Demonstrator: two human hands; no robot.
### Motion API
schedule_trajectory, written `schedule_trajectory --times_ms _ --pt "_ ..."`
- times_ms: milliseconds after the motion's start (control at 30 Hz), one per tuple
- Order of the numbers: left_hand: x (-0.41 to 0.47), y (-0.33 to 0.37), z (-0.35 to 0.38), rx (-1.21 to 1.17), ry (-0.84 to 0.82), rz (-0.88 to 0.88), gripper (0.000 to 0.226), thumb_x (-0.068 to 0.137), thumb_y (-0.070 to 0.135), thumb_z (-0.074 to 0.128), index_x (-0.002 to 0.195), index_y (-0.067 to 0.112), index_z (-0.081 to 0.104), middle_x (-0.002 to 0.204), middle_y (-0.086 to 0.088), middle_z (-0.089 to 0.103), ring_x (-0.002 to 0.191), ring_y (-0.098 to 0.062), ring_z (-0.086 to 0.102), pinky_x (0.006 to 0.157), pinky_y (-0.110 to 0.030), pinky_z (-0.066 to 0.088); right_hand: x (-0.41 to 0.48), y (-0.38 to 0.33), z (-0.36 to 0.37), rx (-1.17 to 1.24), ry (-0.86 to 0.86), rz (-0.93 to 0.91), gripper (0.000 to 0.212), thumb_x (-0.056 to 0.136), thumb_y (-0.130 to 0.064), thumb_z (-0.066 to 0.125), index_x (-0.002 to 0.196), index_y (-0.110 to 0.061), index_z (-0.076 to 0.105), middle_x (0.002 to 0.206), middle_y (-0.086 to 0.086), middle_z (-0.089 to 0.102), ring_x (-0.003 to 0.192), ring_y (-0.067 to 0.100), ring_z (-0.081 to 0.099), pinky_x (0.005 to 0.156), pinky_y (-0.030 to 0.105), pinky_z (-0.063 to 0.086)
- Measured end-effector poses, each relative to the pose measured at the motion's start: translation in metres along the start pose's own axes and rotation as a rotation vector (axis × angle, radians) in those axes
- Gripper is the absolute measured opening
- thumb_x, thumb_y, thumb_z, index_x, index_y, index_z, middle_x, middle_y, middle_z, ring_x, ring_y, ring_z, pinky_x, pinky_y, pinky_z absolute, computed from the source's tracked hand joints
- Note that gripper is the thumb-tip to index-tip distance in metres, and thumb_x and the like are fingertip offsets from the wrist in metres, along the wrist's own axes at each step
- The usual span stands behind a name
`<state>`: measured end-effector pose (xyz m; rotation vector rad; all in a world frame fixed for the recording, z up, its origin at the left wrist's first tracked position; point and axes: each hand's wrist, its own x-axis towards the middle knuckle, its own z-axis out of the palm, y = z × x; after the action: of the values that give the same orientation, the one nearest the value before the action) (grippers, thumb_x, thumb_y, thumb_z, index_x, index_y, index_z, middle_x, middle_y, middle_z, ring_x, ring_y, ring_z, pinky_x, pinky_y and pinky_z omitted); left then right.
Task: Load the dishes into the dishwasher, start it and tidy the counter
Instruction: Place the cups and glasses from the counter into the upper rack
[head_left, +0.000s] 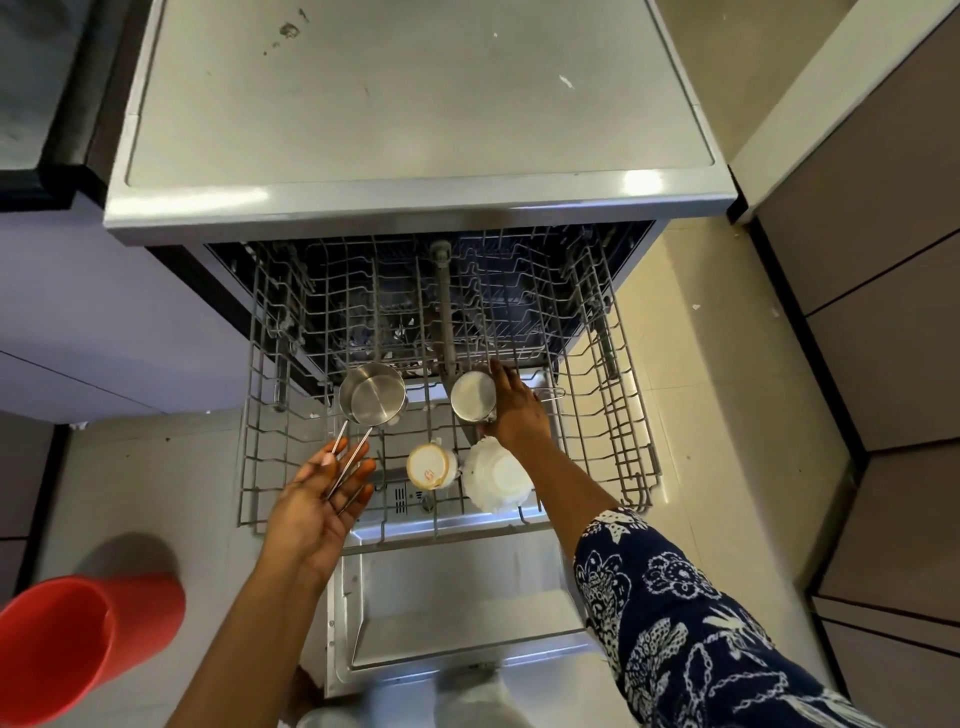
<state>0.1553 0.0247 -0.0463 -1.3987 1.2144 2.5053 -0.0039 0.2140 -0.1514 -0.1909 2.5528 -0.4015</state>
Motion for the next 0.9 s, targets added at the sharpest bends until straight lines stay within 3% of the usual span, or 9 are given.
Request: schedule_trajectory --times_ms 200,367,500,600,767,900 --pt "0.001 -0.001 0.001 -0.011 -0.015 -0.007 0.024 0.1 0.016 0.039 0.112 0.014 0.06 0.09 -0.002 0.075 0.077 -0.013 0.072 0.062 -0.025 0.059 -0.002 0.014 0.002 -0.079 0.001 -0.003 0.088 0.082 -0.017 0.068 0.149 -0.025 0.011 0.152 0.004 0.028 0.136 0.029 0.033 0.108 0.046 0.034" --pt "0.003 -0.006 0.001 -0.011 -0.006 -0.014 0.023 0.1 0.016 0.041 0.108 0.016 0.061 0.094 -0.004 0.074 0.078 -0.014 0.072 0.06 -0.025 0.058 0.001 0.031 0.004 -0.162 -0.028 0.01 0.065 0.09 0.004 0.047 0.146 -0.022 0.027 0.15 0.006 0.032 0.135 0.026 0.036 0.107 0.04 0.035" --pt "0.005 -0.012 0.0 0.006 -0.006 -0.017 0.023 0.1 0.017 0.041 0.111 0.016 0.061 0.1 -0.005 0.072 0.08 -0.014 0.072 0.063 -0.026 0.059 0.0 0.038 0.002 -0.293 -0.039 -0.027 0.073 0.082 0.007 0.058 0.143 -0.023 0.032 0.137 0.011 0.047 0.119 0.027 0.053 0.093 0.037 0.048" --pt "0.005 -0.016 0.001 0.007 -0.013 -0.017 0.023 0.099 0.018 0.041 0.11 0.015 0.061 0.096 -0.006 0.072 0.078 -0.014 0.072 0.063 -0.025 0.059 0.005 0.044 -0.001 -0.397 -0.042 -0.059 0.061 0.085 0.002 0.059 0.137 -0.021 0.039 0.121 0.012 0.058 0.106 0.025 0.06 0.084 0.035 0.052" --pt "0.005 -0.023 0.003 0.02 -0.011 -0.012 0.023 0.099 0.017 0.041 0.108 0.016 0.061 0.101 -0.006 0.07 0.077 -0.013 0.072 0.066 -0.025 0.059 0.007 0.05 -0.011 -0.601 -0.054 -0.214 0.057 0.085 0.002 0.057 0.136 -0.013 0.036 0.117 0.013 0.059 0.104 0.026 0.061 0.087 0.037 0.053" --pt "0.006 -0.027 0.007 0.025 -0.002 -0.023 0.022 0.099 0.016 0.041 0.108 0.016 0.061 0.101 -0.007 0.07 0.077 -0.014 0.072 0.066 -0.026 0.059 0.01 0.054 -0.017 -0.636 -0.028 -0.23 0.046 0.086 -0.001 0.057 0.129 -0.01 0.044 0.112 0.012 0.059 0.097 0.023 0.062 0.082 0.034 0.055"
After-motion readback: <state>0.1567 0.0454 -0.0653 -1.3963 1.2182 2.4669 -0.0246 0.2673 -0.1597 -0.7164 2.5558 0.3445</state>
